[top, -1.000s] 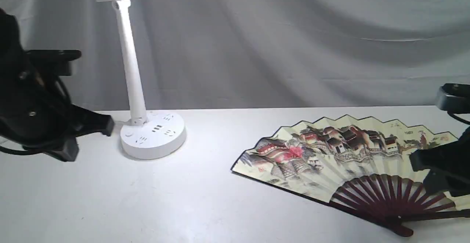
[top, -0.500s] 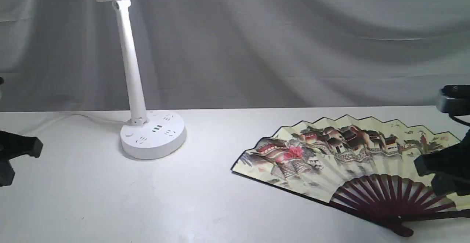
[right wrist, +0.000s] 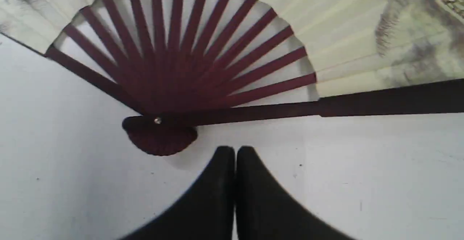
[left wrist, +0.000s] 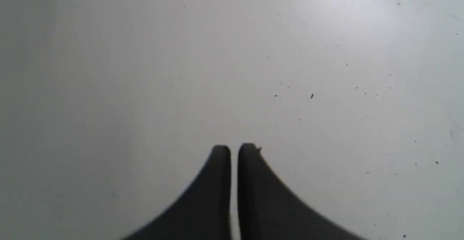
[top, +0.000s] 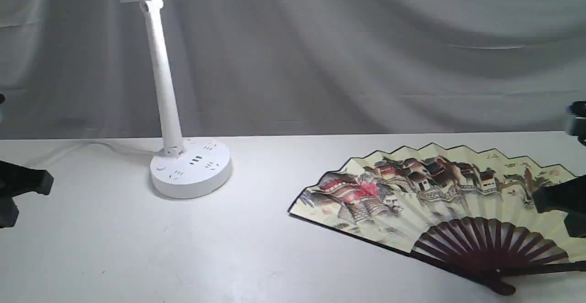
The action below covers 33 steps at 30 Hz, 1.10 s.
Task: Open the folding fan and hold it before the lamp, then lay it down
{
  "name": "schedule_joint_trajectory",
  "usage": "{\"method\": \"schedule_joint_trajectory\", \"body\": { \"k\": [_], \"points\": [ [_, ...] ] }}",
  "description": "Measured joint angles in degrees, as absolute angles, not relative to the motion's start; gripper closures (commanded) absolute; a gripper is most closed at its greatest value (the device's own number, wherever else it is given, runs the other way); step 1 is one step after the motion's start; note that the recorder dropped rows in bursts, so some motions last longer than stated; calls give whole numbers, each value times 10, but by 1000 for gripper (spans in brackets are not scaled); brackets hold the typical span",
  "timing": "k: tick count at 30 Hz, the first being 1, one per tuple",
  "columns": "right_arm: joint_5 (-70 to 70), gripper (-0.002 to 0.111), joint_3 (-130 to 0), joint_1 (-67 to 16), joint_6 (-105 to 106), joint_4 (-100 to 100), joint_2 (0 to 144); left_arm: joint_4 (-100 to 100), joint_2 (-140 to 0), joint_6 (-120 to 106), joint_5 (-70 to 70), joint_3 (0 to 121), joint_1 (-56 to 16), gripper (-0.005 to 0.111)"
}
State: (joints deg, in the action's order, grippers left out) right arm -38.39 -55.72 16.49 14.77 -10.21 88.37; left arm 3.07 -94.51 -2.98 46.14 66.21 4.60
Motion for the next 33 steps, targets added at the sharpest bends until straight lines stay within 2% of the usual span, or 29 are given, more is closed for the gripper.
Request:
{"method": "schedule_joint_trajectory", "body": {
  "k": [11, 16, 21, 33],
  "points": [
    [-370, 108, -557, 172, 169, -86, 884, 32, -945, -43, 457, 662, 13, 107],
    [-369, 108, -557, 146, 171, -86, 884, 15, -945, -45, 453, 662, -6, 107],
    [-368, 108, -557, 121, 173, -87, 884, 10, -944, -45, 453, 662, -6, 107],
    [-368, 108, -557, 120, 192, -96, 884, 9, -874, -25, 444, 661, -7, 107]
  ]
}}
